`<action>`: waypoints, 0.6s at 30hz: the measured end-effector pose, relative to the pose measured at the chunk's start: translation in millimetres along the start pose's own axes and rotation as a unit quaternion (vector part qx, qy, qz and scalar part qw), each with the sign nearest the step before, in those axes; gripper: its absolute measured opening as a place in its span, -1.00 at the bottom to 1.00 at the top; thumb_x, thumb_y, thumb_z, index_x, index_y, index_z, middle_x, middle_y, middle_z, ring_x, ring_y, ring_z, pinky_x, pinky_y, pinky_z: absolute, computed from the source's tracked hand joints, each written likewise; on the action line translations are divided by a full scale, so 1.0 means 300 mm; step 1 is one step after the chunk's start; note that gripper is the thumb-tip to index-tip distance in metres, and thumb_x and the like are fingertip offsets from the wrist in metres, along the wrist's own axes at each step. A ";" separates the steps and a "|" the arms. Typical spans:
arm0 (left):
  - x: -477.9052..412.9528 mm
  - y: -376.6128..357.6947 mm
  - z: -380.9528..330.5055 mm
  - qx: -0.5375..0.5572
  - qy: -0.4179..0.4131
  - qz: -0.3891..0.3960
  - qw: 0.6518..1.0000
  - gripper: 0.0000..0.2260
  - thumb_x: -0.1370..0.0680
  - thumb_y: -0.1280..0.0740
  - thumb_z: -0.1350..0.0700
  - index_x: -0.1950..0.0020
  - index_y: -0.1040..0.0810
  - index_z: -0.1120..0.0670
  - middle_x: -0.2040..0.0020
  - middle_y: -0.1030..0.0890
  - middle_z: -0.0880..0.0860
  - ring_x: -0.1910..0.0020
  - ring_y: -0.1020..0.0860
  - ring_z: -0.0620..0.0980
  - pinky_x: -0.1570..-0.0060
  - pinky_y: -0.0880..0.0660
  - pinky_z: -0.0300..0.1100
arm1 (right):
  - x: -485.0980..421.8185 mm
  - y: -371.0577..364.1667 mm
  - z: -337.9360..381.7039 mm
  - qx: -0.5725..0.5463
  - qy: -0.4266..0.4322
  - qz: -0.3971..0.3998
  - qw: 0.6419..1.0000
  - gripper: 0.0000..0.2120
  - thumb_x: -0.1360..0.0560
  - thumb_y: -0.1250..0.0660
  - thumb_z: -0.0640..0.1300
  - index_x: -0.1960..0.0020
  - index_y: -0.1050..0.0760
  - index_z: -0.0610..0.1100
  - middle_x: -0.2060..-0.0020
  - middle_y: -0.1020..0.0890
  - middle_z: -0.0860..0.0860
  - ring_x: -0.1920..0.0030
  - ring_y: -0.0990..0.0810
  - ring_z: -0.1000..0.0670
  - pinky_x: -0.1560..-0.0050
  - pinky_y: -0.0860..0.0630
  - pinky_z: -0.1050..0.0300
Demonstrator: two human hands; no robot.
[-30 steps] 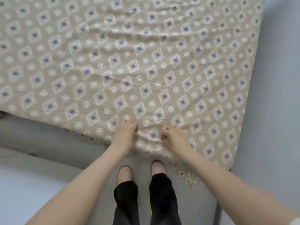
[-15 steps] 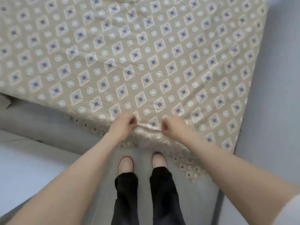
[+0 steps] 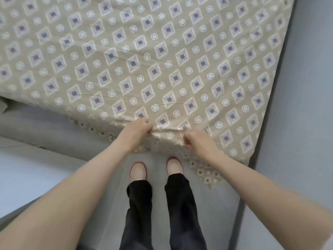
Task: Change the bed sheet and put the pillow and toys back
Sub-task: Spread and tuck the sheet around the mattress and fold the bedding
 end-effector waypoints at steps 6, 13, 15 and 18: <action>0.049 -0.043 0.003 0.035 0.035 -0.028 0.998 -0.86 -0.53 -0.31 0.27 -0.06 -0.56 0.11 -0.02 -0.52 0.05 -0.07 -0.44 0.04 0.06 -0.41 -0.13 | 0.015 -0.033 -0.025 0.036 -0.043 0.031 0.998 -0.81 -0.38 -0.24 -0.34 0.12 -0.58 -0.16 0.10 -0.61 -0.07 0.03 -0.55 -0.13 0.05 -0.49 0.08; 0.014 -0.015 -0.038 -0.012 -0.010 -0.005 1.000 -0.87 -0.52 -0.26 0.14 -0.04 -0.51 0.10 -0.03 -0.53 0.03 -0.05 -0.49 0.05 0.01 -0.41 -0.11 | 0.038 -0.030 -0.029 0.044 -0.021 0.011 0.999 -0.84 -0.44 -0.20 -0.33 0.07 -0.39 -0.10 0.05 -0.53 -0.03 0.03 -0.49 -0.09 0.19 -0.38 0.08; 0.007 -0.001 -0.080 -0.010 -0.048 -0.004 0.999 -0.80 -0.51 -0.31 0.05 -0.10 -0.50 0.06 -0.06 -0.53 -0.02 -0.06 -0.50 0.02 -0.01 -0.36 -0.16 | 0.078 -0.041 -0.064 0.087 -0.018 0.004 0.996 -0.74 -0.44 -0.25 -0.32 -0.10 -0.36 -0.11 -0.03 -0.48 -0.02 -0.01 -0.44 -0.07 0.20 -0.33 0.11; 0.003 -0.007 -0.152 0.005 -0.075 0.007 0.997 -0.69 -0.49 -0.35 0.06 -0.21 -0.49 0.06 -0.14 -0.50 0.01 -0.12 -0.47 0.05 0.00 -0.41 -0.11 | 0.152 -0.070 -0.164 0.151 -0.057 0.022 0.987 -0.39 -0.34 -0.33 -0.39 -0.34 -0.26 -0.15 -0.12 -0.44 -0.06 -0.10 -0.42 -0.10 0.07 -0.29 0.12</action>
Point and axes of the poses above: each hand's wrist, its own x-axis away from the middle knuckle, its own y-axis out of the back of the hand, z = x × y, the point moved 7 cm from there along -x, towards the middle knuckle
